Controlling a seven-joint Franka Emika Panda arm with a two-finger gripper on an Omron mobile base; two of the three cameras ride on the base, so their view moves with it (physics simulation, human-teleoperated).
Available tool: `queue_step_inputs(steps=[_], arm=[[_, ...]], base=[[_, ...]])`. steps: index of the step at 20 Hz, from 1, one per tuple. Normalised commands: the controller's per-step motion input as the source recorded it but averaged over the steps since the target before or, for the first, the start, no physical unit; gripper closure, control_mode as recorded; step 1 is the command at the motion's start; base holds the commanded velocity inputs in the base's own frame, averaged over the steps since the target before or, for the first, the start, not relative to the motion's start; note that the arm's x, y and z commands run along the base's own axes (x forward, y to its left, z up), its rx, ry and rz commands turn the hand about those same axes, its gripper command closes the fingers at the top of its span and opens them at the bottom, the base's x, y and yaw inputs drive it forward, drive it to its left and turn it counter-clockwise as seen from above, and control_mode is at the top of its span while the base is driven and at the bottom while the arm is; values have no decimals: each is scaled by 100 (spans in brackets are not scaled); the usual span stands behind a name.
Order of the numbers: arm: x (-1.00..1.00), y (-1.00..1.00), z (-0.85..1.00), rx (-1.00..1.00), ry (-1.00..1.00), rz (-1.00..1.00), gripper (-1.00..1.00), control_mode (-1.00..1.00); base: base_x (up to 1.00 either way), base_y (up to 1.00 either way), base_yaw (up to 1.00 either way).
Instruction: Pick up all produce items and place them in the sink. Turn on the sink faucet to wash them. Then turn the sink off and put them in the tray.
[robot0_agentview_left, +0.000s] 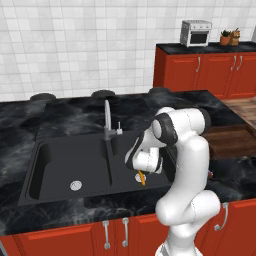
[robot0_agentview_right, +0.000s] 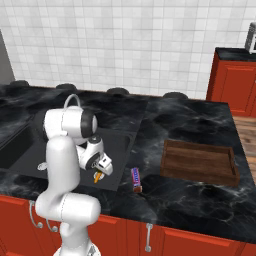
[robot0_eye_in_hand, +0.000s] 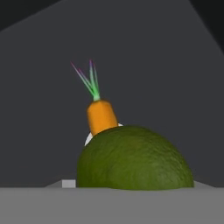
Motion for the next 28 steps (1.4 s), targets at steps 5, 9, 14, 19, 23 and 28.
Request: queue_step_inputs(steps=[5, 9, 14, 19, 23, 28], arm=[[20, 0, -37, 0, 0, 0, 100, -100], [13, 1, -31, 0, 0, 0, 100, -100], [13, 1, -35, 0, 0, 0, 100, -100], [8, 4, -27, 0, 0, 0, -100, -100], [0, 0, -4, 0, 2, 0, -100, -100], [0, -7, 0, 0, 0, 0, -100, -100]], base=[[0, 0, 0], [0, 0, 0], [0, 0, 0], [0, 0, 0], [0, 0, 0], [0, 0, 0]])
